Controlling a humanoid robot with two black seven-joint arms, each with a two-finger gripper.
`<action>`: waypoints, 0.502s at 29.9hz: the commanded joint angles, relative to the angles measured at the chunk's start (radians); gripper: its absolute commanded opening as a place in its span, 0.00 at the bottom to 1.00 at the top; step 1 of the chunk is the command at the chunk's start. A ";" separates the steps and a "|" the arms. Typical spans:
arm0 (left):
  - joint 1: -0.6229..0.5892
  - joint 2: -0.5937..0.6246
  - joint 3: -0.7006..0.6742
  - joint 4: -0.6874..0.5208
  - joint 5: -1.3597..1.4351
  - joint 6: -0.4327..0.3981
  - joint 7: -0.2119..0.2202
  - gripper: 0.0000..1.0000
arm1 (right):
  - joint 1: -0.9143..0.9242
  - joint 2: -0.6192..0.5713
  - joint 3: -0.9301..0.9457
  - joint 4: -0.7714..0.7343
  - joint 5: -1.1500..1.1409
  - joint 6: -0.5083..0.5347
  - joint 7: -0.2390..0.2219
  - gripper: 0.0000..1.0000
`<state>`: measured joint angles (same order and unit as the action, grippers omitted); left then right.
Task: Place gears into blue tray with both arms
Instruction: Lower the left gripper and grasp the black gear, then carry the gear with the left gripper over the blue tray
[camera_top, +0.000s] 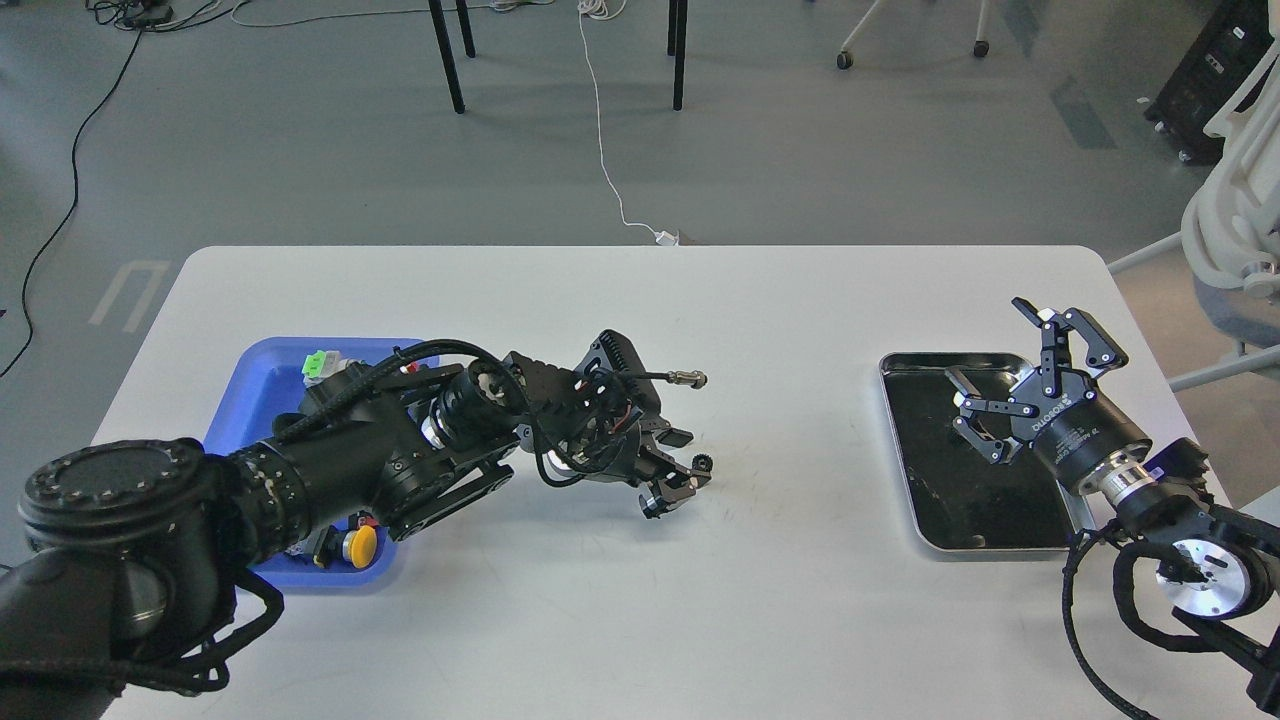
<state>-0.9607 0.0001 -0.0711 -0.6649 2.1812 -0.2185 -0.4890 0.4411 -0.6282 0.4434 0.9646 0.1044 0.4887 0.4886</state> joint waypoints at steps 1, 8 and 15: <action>0.000 0.000 0.001 0.001 0.000 0.001 0.000 0.35 | -0.001 -0.001 -0.002 0.000 0.000 0.000 0.000 0.98; 0.000 0.000 0.001 0.001 0.000 0.014 0.000 0.27 | -0.001 -0.001 -0.003 0.000 -0.002 0.000 0.000 0.98; -0.001 0.000 0.001 -0.001 0.000 0.018 0.000 0.20 | -0.001 -0.001 -0.005 0.000 -0.006 0.000 0.000 0.98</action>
<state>-0.9600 -0.0001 -0.0690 -0.6641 2.1817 -0.2019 -0.4888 0.4402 -0.6290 0.4395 0.9650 0.1007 0.4886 0.4887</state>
